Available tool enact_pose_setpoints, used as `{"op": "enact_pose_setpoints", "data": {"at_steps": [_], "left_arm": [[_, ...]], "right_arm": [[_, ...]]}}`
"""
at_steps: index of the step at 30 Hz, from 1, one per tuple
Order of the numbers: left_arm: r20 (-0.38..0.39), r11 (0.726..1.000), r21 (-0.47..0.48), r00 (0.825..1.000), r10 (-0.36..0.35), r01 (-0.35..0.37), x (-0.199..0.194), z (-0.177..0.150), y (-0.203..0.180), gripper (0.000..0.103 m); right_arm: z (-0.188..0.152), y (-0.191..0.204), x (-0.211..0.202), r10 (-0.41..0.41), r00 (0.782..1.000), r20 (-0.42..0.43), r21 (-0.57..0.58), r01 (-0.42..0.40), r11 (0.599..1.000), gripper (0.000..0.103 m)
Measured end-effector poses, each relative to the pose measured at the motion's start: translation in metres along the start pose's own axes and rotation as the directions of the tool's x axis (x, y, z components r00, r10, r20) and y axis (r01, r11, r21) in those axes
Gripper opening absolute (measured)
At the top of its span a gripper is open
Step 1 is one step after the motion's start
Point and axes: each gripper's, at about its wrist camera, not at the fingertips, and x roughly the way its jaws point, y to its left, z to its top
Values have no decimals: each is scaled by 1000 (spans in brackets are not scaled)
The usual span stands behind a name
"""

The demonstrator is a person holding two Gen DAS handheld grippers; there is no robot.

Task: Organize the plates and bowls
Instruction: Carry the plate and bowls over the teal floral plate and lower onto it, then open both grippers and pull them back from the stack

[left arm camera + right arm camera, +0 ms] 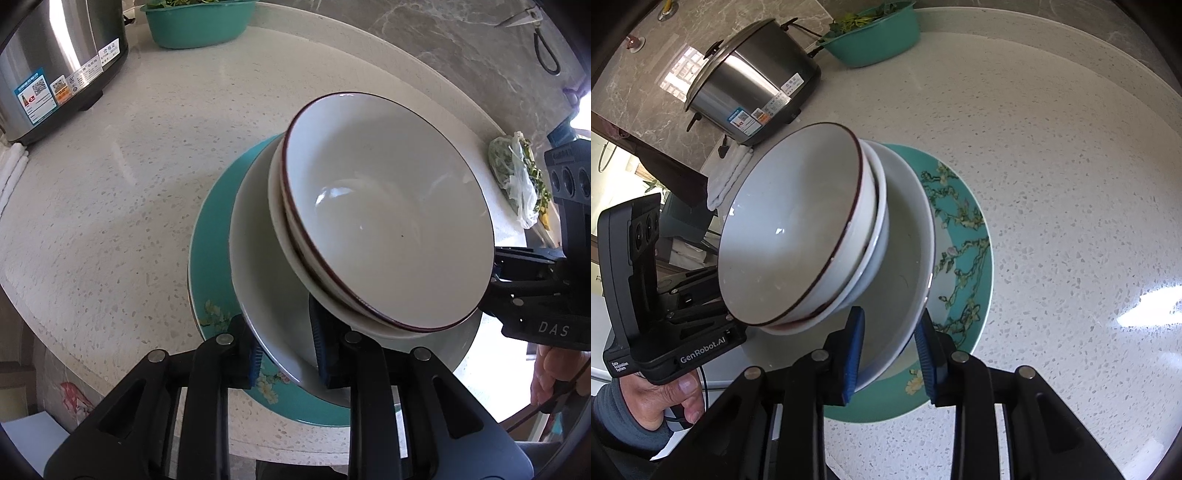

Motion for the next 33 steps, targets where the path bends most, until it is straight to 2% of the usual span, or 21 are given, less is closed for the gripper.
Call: {"op": "enact_pose_setpoints", "data": {"at_steps": [7,9,12,14,15,17,19,21,26,27,29,31,33], "left_arm": [[12,1000,8,1000,-8,7,0,-2,-3,25],[13,1000,17,1000,-7,6,-3,-5,-2,27],[20,1000,16,1000,2,-2,-6,-12,-3,42],[24,1000,27,1000,-14,13,-9,-15,-5,46],[26,999,33,1000,-13,12,-10,-16,-7,52],[33,998,42,999,-39,37,-14,-19,-10,65],[58,998,47,997,-49,46,-23,-20,-14,89],[78,998,43,995,-56,53,-33,-22,-17,98],[115,999,29,993,-41,38,-58,-28,-22,101],[126,999,24,992,-26,24,-64,-30,-24,103],[144,1000,13,989,11,-13,-74,-35,-31,103],[158,998,1,985,68,-70,-86,-41,-40,103],[178,995,-13,979,96,-95,-101,-49,-49,103]], "right_arm": [[-1,3,1,-18,1000,19,7,18,1000,32],[-3,4,0,-20,999,28,9,20,1000,35],[-5,7,-4,-32,999,41,6,32,999,37],[-8,8,-6,-36,998,53,17,35,999,42],[-10,9,-8,-40,997,60,20,39,999,44],[-12,12,-11,-41,996,73,24,40,999,46],[-15,15,-16,-43,995,92,29,40,999,51],[-19,18,-23,-53,993,106,27,50,998,53],[-31,21,-49,-53,985,166,42,46,998,72],[-33,21,-54,-50,983,175,43,43,998,74],[-38,22,-65,-58,979,198,45,50,998,85],[-43,26,-76,-64,973,223,38,57,998,87],[-49,31,-86,-88,965,248,43,80,996,98]]}}
